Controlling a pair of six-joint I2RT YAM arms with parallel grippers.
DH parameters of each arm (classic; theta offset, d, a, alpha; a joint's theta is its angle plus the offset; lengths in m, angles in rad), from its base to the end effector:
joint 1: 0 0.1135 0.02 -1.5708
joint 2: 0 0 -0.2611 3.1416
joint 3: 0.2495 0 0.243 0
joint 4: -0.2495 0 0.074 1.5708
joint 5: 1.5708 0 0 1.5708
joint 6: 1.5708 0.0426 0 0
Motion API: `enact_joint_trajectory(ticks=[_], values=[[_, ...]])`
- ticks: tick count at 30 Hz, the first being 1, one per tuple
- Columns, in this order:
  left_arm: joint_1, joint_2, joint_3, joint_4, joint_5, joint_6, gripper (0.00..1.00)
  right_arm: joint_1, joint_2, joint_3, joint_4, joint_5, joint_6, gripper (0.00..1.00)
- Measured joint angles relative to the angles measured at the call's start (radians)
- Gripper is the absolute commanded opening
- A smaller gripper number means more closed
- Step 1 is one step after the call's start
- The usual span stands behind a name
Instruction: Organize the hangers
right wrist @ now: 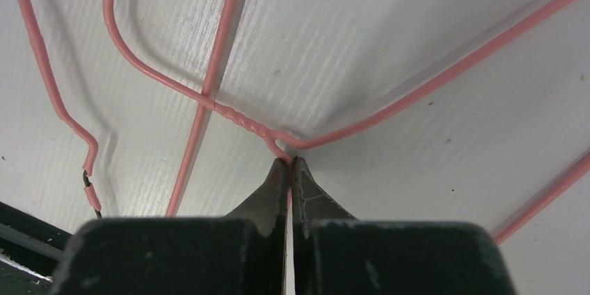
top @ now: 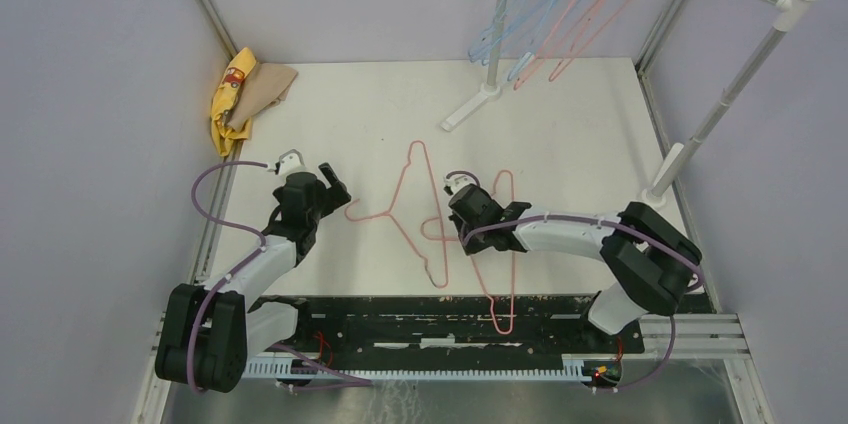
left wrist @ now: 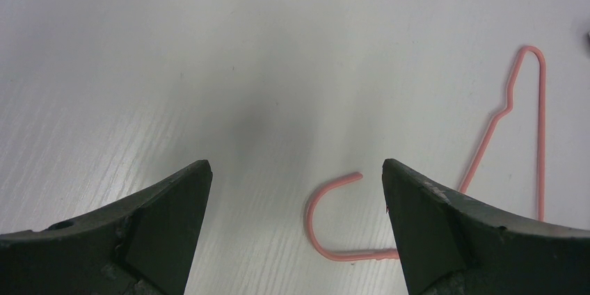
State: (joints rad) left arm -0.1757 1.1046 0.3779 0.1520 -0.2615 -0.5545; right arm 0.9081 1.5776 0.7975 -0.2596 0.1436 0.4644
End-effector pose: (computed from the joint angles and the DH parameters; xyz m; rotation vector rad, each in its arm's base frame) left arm 0.2138 -0.0268 0.1725 -0.5485 2.0554 -0.1513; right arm 0.1834 0.2250 0.1515 -0.5276 2.5724 0.3064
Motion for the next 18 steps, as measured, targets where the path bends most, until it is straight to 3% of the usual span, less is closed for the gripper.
enact_joint_trajectory(ticks=[5,14,18], values=[[0.0,0.0,0.0,0.0,0.0,0.0,0.99,0.0,-0.071,-0.049,-0.005,-0.01,0.011,0.01],[0.0,0.0,0.0,0.001,0.001,0.0,0.99,0.0,-0.541,-0.042,-0.174,-0.102,0.029,0.01],[0.0,0.0,0.0,0.003,0.001,0.0,0.99,0.0,-0.672,0.025,-0.259,-0.106,0.026,0.01]])
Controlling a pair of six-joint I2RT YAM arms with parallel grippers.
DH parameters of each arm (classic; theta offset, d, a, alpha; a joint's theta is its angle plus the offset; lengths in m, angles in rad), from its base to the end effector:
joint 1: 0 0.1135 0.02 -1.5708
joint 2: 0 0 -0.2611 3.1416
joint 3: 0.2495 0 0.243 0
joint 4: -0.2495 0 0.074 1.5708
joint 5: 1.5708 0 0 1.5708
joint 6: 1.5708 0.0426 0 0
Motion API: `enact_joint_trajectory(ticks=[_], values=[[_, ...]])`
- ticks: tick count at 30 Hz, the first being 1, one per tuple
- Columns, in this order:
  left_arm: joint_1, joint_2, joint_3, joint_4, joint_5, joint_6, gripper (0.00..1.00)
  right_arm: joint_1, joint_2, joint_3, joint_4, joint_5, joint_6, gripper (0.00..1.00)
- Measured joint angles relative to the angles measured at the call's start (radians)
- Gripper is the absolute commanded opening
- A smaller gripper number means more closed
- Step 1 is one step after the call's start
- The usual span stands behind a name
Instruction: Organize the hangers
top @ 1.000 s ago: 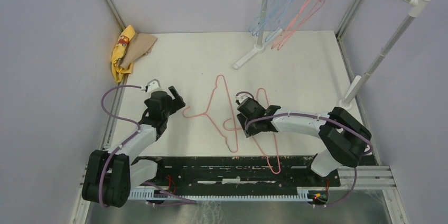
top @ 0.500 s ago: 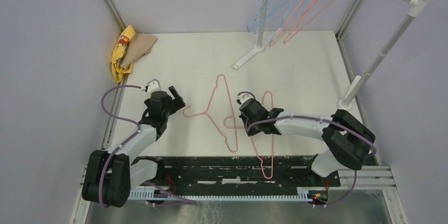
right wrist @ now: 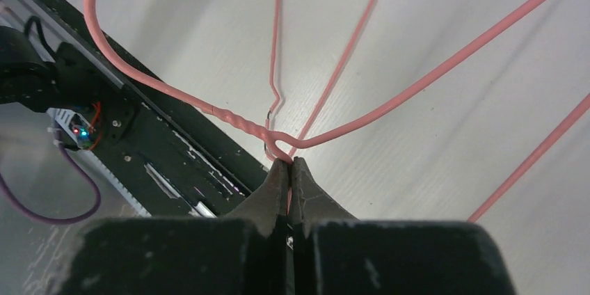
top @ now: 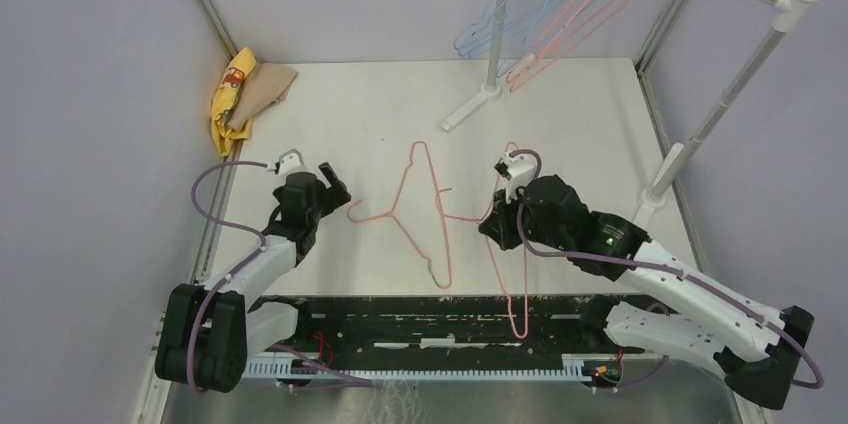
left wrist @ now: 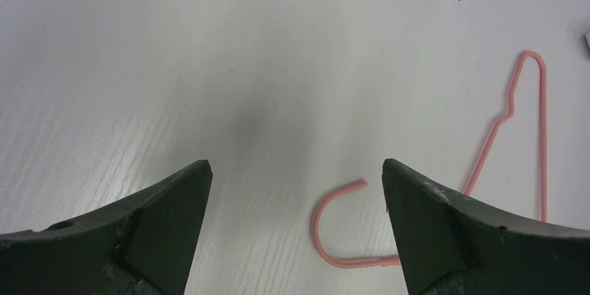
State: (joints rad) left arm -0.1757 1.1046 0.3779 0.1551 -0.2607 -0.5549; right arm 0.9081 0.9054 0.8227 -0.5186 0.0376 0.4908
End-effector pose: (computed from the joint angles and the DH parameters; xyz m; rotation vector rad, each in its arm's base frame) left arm 0.2139 -0.0268 0.1728 -0.5483 2.0527 -0.1537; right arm 0.1210 0.1524 0.2933 -0.4487 2.2280 0.7379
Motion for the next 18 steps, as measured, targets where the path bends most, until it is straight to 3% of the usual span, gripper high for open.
enact_joint_trajectory(ticks=[13,18], values=[[0.0,0.01,0.0,0.005,0.0,0.0,0.99,0.0,0.024,0.551,-0.253,-0.117,-0.084,0.01],[0.0,0.003,0.0,0.004,0.0,0.0,0.99,0.0,0.018,0.655,-0.292,-0.145,-0.098,0.01]])
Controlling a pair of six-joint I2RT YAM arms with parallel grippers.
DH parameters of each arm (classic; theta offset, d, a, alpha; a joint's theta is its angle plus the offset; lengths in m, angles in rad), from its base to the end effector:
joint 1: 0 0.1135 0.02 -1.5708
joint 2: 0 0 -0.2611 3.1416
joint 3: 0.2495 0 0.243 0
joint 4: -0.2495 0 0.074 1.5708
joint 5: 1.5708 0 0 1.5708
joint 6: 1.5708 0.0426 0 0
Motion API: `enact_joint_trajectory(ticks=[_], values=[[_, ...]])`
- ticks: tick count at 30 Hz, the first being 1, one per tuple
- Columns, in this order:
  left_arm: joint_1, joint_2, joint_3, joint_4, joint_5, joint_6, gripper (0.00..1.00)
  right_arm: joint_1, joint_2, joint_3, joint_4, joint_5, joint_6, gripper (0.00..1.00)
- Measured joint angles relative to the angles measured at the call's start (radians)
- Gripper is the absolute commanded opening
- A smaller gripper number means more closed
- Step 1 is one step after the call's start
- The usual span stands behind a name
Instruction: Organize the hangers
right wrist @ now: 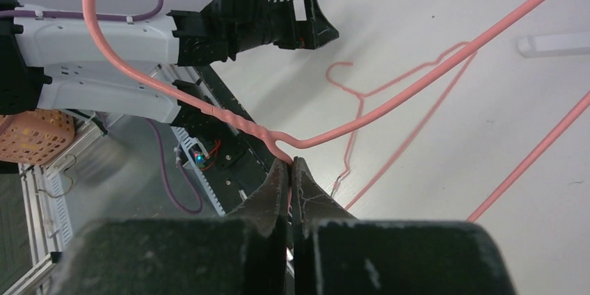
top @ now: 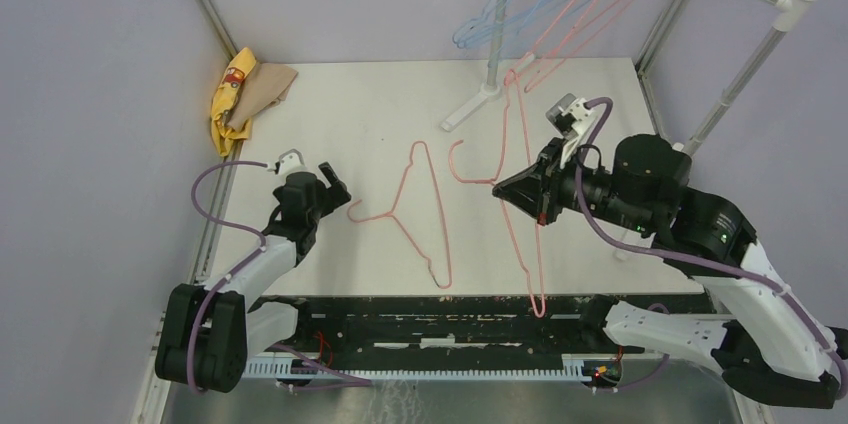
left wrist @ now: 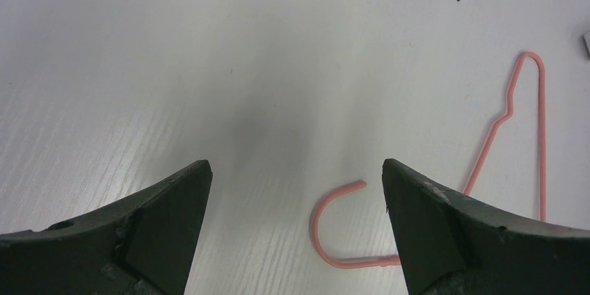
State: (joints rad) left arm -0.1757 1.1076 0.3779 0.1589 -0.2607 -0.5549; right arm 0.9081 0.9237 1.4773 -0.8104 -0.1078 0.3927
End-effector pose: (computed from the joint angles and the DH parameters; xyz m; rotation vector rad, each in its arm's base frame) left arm 0.2144 -0.0269 0.1726 -0.5482 2.0519 -0.1540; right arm 0.0849 0.1162 0.4671 -0.5744 1.8617 0.9927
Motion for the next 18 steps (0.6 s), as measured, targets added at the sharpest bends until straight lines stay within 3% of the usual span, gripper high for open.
enact_joint_trajectory(ticks=[11,18], values=[[0.0,-0.037,0.0,0.0,0.0,0.0,0.99,0.001,-0.124,0.033,-0.009,0.409,-0.094,0.01],[0.0,-0.037,0.0,0.0,0.0,0.0,0.99,0.0,-0.068,0.033,0.038,0.6,-0.16,0.01]])
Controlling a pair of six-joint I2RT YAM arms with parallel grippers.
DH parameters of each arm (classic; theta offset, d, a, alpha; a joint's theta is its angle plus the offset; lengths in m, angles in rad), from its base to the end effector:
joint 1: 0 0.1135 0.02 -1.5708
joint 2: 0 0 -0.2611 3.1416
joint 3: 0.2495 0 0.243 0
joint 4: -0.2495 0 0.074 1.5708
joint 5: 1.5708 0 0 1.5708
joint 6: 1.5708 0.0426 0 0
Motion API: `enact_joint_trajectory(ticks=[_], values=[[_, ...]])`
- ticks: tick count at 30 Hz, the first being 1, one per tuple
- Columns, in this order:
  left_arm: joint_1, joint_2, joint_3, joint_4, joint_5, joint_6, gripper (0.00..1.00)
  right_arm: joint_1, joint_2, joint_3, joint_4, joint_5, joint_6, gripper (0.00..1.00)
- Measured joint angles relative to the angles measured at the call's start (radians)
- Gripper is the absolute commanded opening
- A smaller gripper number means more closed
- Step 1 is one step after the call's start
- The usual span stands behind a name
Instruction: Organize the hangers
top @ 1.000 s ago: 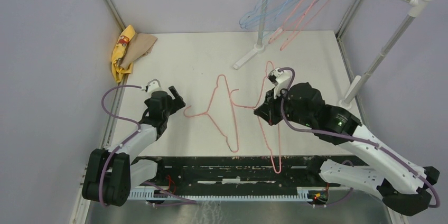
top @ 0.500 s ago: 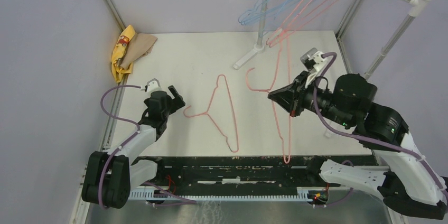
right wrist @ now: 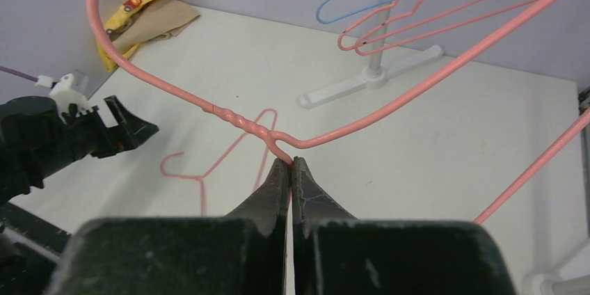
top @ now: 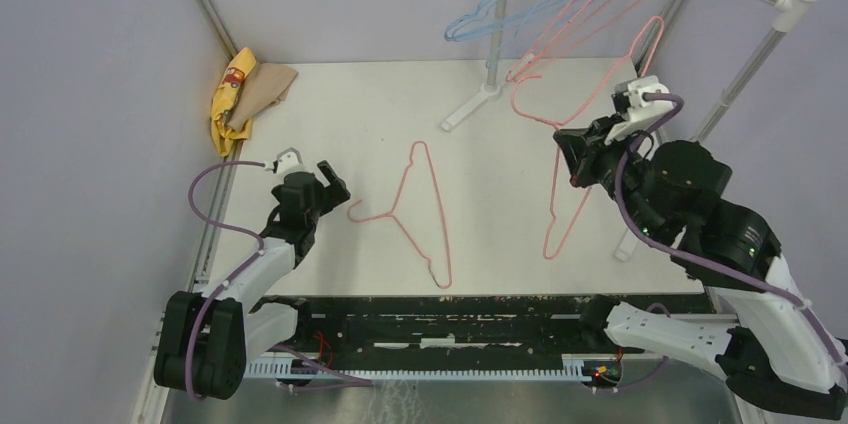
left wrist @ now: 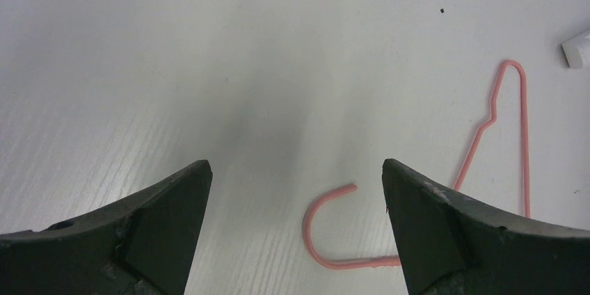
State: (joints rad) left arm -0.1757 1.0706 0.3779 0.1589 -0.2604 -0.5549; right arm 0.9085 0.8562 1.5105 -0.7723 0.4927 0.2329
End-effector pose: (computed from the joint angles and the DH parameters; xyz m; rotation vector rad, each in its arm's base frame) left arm 0.2121 -0.0265 0.1798 -0.5455 2.0168 -0.1699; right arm 0.0835 0.0743 0.4885 -0.1994 1.6823 0.4437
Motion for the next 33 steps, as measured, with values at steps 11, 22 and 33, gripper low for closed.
enact_joint_trajectory(ticks=[11,22,33], values=[[0.0,0.0,0.0,0.0,0.0,0.0,0.99,-0.215,0.151,0.03,0.075,-0.127,0.011,0.01],[0.0,0.0,0.0,0.0,0.0,0.0,0.99,-0.42,0.207,0.028,0.199,-0.365,0.095,0.01],[0.0,0.014,0.0,0.0,-0.001,0.0,0.99,-0.636,0.301,0.042,0.314,-0.583,0.197,0.01]])
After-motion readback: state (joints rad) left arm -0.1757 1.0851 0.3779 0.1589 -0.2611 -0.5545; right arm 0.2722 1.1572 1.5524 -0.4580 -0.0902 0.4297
